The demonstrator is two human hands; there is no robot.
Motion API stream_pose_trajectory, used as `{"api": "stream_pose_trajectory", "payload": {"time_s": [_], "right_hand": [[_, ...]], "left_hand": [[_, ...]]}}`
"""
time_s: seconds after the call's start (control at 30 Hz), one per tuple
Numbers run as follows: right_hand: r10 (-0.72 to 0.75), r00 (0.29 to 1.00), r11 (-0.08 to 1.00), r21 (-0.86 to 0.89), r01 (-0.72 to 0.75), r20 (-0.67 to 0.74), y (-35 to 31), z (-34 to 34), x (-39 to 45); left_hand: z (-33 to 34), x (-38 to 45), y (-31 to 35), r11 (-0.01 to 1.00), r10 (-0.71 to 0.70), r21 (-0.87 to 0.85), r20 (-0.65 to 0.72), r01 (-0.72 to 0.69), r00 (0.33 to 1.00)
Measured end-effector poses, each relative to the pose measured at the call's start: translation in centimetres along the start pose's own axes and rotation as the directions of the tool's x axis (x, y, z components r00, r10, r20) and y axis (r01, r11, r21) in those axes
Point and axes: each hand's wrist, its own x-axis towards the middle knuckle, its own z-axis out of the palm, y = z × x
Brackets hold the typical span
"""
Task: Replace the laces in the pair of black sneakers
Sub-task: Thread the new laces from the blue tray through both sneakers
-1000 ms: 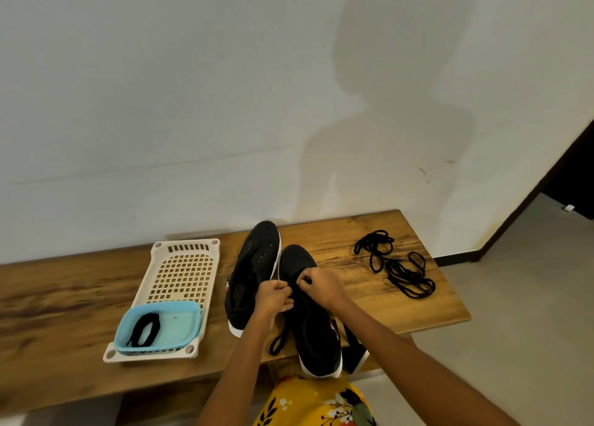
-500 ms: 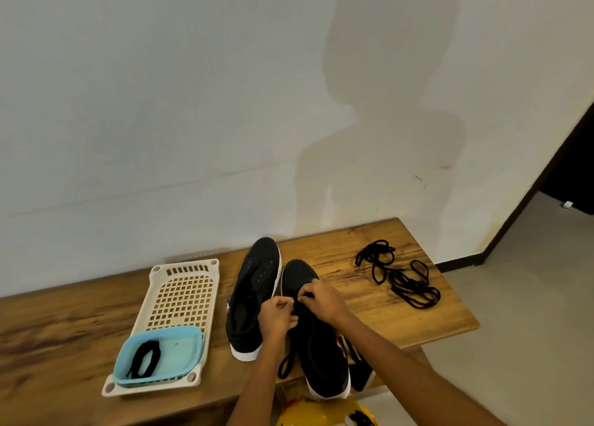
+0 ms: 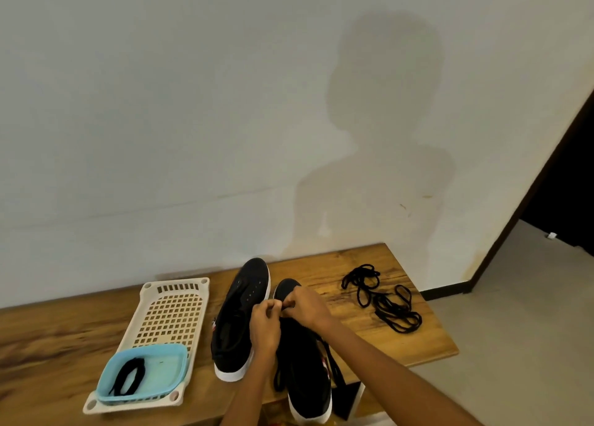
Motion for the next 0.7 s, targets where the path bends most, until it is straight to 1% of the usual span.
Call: {"api": "stream_pose_trajectory", "payload": {"time_s": [0.07,0.13,0.17,0.2,0.27,0.3,0.37,0.43,0.47,0.5,0.53,0.57,0.6,0.63,0.7], "right_hand": [[0.002,1.000,1.000,0.023,-0.002,-0.008,-0.4,-0.9,-0.2],[-0.006,1.000,0.995,0.097,0.009,-0.031,-1.2,-2.5,-0.4],[-0.010,0.998,0.989,0.145,0.018,-0.054,-1.7,-3.5,-0.5],[-0.025,0.995,0.980,0.194,0.044,-0.100,-2.2,-4.8,-0.4],[-0.043,0.975,0.945,0.308,0.110,-0.218,-3.7,-8.0,-0.3],[-0.032,0.964,0.911,0.390,0.138,-0.265,-4.6,-9.9,-0.3],[0.006,0.939,0.788,0.580,0.207,-0.343,-6.4,-13.6,-0.3],[0.034,0.902,0.615,0.721,0.320,-0.430,-8.6,-17.1,-0.6],[0.046,0.879,0.527,0.759,0.382,-0.475,-9.5,-18.6,-0.7],[0.058,0.855,0.466,0.771,0.433,-0.516,-10.0,-19.7,-0.8],[0.068,0.834,0.438,0.767,0.468,-0.548,-10.2,-20.4,-0.9],[0.072,0.821,0.444,0.755,0.482,-0.566,-9.9,-20.7,-0.8],[0.071,0.824,0.471,0.747,0.469,-0.562,-9.3,-20.6,-0.9],[0.068,0.842,0.528,0.736,0.425,-0.535,-8.5,-20.0,-0.9],[0.047,0.910,0.712,0.653,0.258,-0.412,-6.4,-17.5,-1.0]], "left_hand": [[0.0,0.0,0.3,0.994,0.019,-0.106,0.018,-0.017,1.000],[-0.2,0.0,0.5,0.978,0.005,-0.208,0.079,0.012,0.997],[-0.2,0.0,0.5,0.974,-0.005,-0.223,0.117,0.031,0.993],[-0.1,0.2,0.2,0.975,-0.014,-0.219,0.156,0.048,0.988],[0.2,0.3,-0.1,0.993,-0.026,-0.104,0.258,0.055,0.966],[0.3,0.4,-0.4,0.999,-0.016,-0.033,0.282,0.027,0.959],[0.3,0.2,-0.2,0.999,0.027,0.015,0.269,-0.032,0.963],[0.1,0.1,0.2,0.999,0.044,0.019,0.199,-0.049,0.979],[-0.1,0.1,0.5,0.997,0.055,0.044,0.138,-0.062,0.989],[-0.2,0.2,0.8,0.994,0.061,0.080,0.079,-0.067,0.995],[-0.5,0.2,1.3,0.992,0.063,0.111,0.026,-0.065,0.998],[-0.8,0.3,2.0,0.990,0.064,0.125,-0.012,-0.062,0.998],[-1.2,0.4,2.9,0.988,0.093,0.129,-0.035,-0.088,0.995],[-1.5,0.7,3.8,0.985,0.130,0.119,-0.042,-0.124,0.991],[-2.5,1.3,6.0,0.979,0.196,0.063,-0.066,-0.192,0.978]]}}
